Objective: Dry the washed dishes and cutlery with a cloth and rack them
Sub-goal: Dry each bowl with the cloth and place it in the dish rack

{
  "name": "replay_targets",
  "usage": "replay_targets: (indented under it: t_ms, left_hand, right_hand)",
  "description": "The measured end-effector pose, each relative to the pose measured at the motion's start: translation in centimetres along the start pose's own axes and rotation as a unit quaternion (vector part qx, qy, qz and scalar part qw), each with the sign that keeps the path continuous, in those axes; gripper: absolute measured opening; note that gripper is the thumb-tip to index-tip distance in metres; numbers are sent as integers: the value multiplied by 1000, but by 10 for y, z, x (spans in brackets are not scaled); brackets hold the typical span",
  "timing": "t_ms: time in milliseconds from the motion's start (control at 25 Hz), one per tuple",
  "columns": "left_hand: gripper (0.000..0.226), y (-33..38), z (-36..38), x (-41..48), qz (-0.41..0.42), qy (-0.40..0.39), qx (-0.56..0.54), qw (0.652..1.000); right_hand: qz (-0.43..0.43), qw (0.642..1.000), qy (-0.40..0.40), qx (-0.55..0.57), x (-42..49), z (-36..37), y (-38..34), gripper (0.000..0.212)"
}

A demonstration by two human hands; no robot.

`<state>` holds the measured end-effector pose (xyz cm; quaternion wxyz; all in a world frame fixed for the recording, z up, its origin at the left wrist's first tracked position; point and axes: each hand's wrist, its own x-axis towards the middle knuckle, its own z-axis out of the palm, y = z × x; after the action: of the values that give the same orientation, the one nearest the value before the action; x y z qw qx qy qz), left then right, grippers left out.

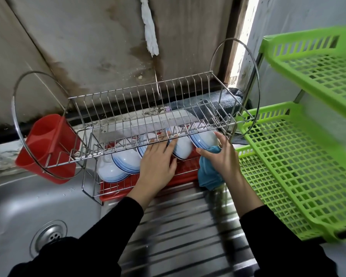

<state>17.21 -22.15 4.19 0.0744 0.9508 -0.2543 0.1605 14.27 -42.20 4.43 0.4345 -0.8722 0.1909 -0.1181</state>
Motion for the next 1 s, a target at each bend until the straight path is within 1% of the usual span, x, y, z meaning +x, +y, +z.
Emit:
replay_targets:
  t_ms: [160, 280, 360, 480, 600, 760, 840, 1000]
  left_hand:
    - [67, 5, -3, -4, -20, -16, -4, 1000]
    - [66, 8, -6, -9, -23, -3, -5, 1000]
    - [62, 11, -12, -16, -25, 14, -9, 1000]
    - [61, 13, -21, -38, -28, 30, -20, 999]
    - [59, 5, -29, -74, -51, 45, -24, 997]
    - [59, -15, -47, -128, -106, 37, -9, 994]
    - [59, -30, -58, -159, -140, 27, -2, 990]
    - [62, -62, -90, -233, -199, -16, 36, 979]
  right_hand:
    - [-11, 999, -7, -44, -8, 1, 2, 100]
    - [-27, 1000, 8, -5, -23, -3, 2, 110]
    - [-64, 998, -2, -1, -37, -7, 3, 113]
    - [-105, 994, -32, -17, -65, -8, 0, 107]
    - [-138, 989, -51, -32, -94, -3, -10, 101]
    - [-152, 978, -136, -50, -127, 12, -38, 93]
    - [-176, 970, -164, -44, -147, 27, -52, 86]
    - [-249, 946, -200, -48, -199, 70, -83, 69]
